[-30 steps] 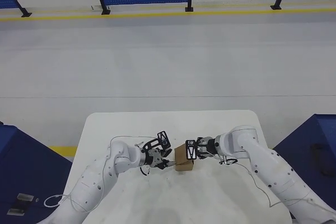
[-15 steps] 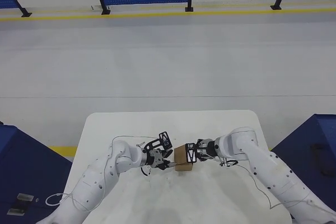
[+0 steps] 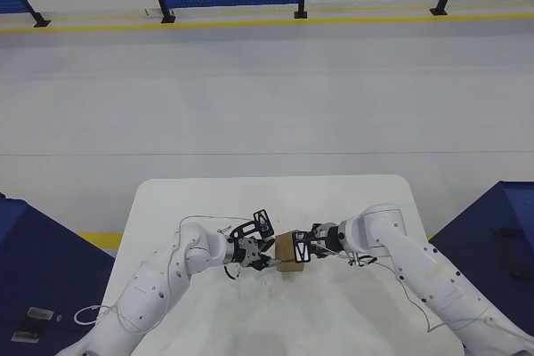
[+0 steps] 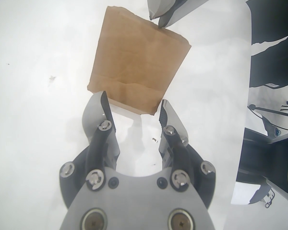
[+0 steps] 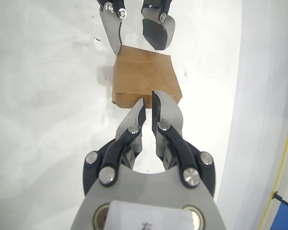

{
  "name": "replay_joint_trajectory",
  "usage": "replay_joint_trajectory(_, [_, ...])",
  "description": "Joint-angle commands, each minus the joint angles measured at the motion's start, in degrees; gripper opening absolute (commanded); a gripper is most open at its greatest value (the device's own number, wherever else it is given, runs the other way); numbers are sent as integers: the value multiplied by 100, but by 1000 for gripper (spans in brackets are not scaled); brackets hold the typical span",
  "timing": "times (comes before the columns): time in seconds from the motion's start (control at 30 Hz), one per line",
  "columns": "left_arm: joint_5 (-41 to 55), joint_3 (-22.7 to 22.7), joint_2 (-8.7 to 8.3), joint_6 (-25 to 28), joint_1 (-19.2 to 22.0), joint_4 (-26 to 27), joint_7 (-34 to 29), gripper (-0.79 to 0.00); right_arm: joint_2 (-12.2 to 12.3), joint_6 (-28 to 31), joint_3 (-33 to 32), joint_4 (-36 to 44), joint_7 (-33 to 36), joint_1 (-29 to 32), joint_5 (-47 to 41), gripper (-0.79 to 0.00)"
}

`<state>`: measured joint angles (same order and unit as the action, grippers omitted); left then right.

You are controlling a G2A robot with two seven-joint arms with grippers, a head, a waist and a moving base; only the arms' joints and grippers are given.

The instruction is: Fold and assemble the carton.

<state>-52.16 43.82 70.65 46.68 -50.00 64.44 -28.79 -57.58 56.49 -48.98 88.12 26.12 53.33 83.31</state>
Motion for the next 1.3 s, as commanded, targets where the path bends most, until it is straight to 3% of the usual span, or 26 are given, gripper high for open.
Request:
replay_joint_trajectory(0.0, [23,-3,1,25,2,-8,2,-403,-6,-2,26,-16,-11,0,34,-733])
replay_joint_trajectory(0.67, [226,-20,7,261,82,-216,-20,-400,-62,-25,120,-210,-108,-83,139,-785])
replay_joint_trajectory(1.27, [301,-203,68,309,226,-433,-217,-394,-88,-8,110,-355,-91,-118,102,-785])
